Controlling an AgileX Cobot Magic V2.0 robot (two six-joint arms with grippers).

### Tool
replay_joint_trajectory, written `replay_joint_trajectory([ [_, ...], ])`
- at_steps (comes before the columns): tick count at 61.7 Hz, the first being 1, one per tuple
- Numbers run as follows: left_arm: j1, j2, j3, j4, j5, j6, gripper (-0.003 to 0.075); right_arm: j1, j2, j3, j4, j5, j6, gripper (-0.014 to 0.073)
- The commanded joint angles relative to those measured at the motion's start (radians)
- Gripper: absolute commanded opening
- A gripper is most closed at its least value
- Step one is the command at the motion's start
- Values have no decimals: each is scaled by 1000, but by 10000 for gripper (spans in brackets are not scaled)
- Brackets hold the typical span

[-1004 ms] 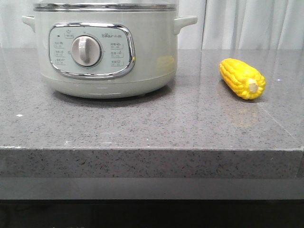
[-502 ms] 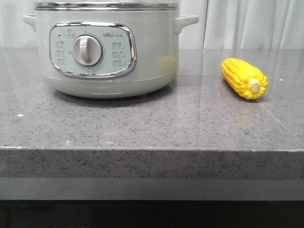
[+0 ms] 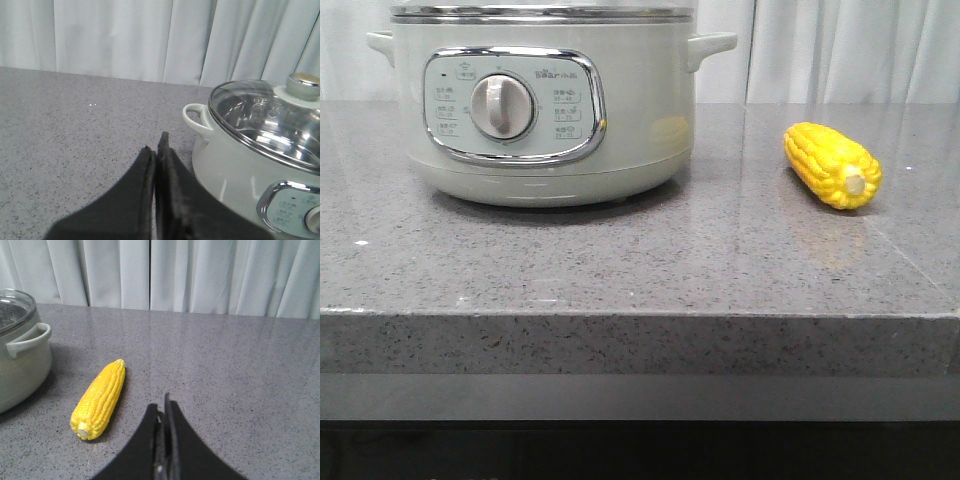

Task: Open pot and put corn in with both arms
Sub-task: 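Grasp the round lid knob with the left gripper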

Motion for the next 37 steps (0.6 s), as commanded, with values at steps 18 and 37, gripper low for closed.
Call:
replay_joint_trajectory([
  [18, -3, 16, -39, 4, -103, 1, 646, -4, 16, -37, -5, -113, -7, 581],
  [37, -9, 212, -301, 1, 144, 42, 640, -4, 16, -35, -5, -113, -7, 594],
])
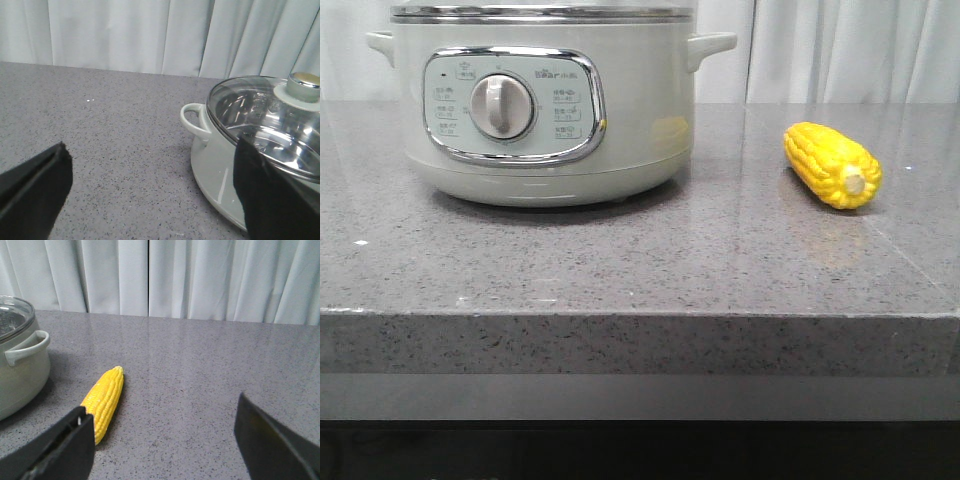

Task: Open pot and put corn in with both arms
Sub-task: 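Grasp the round lid knob with the left gripper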

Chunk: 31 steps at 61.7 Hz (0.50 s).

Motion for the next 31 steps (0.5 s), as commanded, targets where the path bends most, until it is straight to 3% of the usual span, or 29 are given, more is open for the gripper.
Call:
replay_joint_trajectory([
  [1, -9, 99, -161, -13, 27, 36, 640, -4, 15, -33, -5, -85, -7, 594],
  [10, -58, 302, -387, -47, 210, 73, 640, -4, 15, -33, -5, -80, -7, 594],
  [31, -264, 709, -868, -46, 452, 73, 640, -4, 15, -33, -5, -81, -7, 594],
])
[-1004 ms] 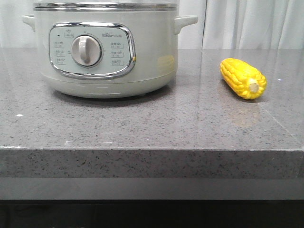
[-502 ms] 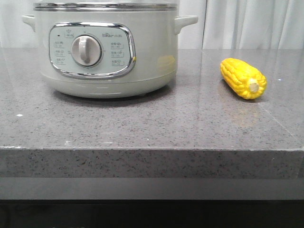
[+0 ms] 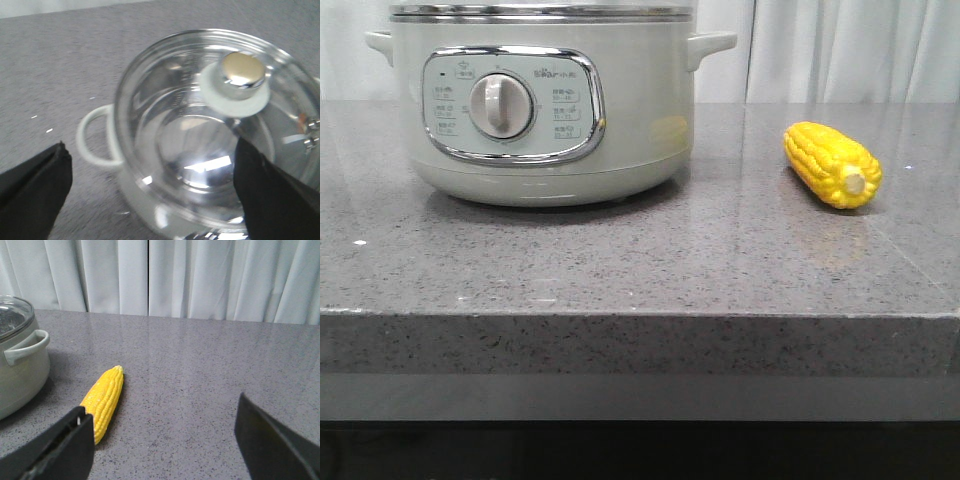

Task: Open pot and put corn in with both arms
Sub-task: 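Grasp the round lid knob with the left gripper, then lift the glass lid off the cooker with the left gripper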

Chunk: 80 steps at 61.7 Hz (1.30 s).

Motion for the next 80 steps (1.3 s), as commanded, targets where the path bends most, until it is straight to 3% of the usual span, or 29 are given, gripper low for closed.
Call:
replay_joint_trajectory([
  [1, -48, 62, -160, -20, 10, 1, 640, -4, 15, -33, -5, -81, -7, 594],
  [13, -112, 245, -423, -48, 129, 1, 640, -4, 15, -33, -5, -81, -7, 594],
  [26, -124, 408, -602, -84, 192, 1, 640, -4, 15, -33, -5, -80, -7, 594],
  [53, -124, 511, -632, -88, 200, 1, 635, -4, 15, -33, -5, -80, -7, 594],
  [59, -124, 511, -633, -88, 200, 1, 580, -4, 15, -33, -5, -80, -7, 594],
  [70, -124, 511, -633, -88, 200, 1, 384, -4, 15, -33, -5, -80, -7, 594],
  [80, -122, 511, -633, -80, 200, 1, 279, -4, 15, -33, -5, -80, -7, 594],
])
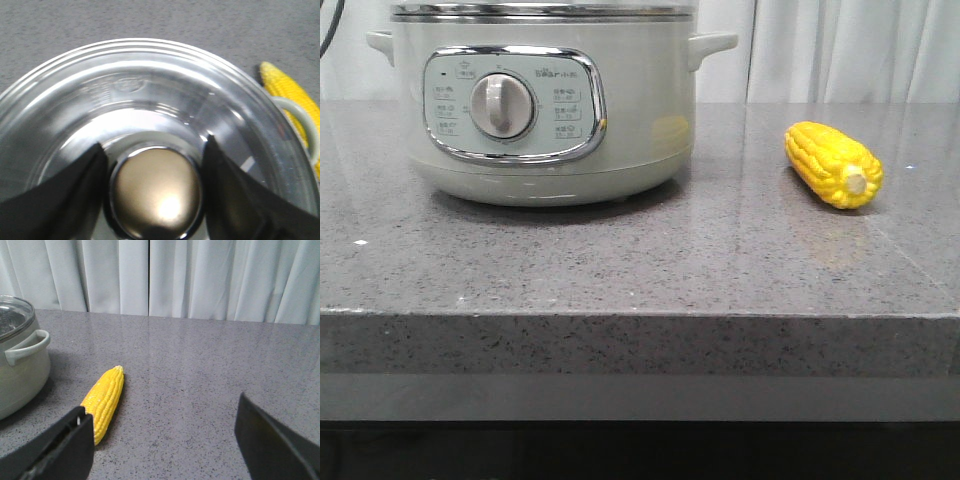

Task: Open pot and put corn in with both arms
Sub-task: 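Lift the glass lid off the cooker with the left gripper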

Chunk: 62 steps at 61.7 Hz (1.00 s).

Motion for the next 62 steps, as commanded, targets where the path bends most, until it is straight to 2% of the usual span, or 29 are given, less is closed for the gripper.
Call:
replay_joint_trajectory([
  [1, -3, -49, -32, -14, -50, -6, 268, -4, 15, -33, -5, -80, -7, 594],
  [12, -3, -58, -34, 4, -57, -6, 206, -4, 17, -33, -5, -80, -7, 594],
  [39, -3, -94, -147, 0, -53, -6, 207, -4, 17, -31, -5, -74, -7, 594],
  [62, 30, -117, -166, 34, 182, -19, 205, -4, 17, -31, -5, -73, -7, 594],
])
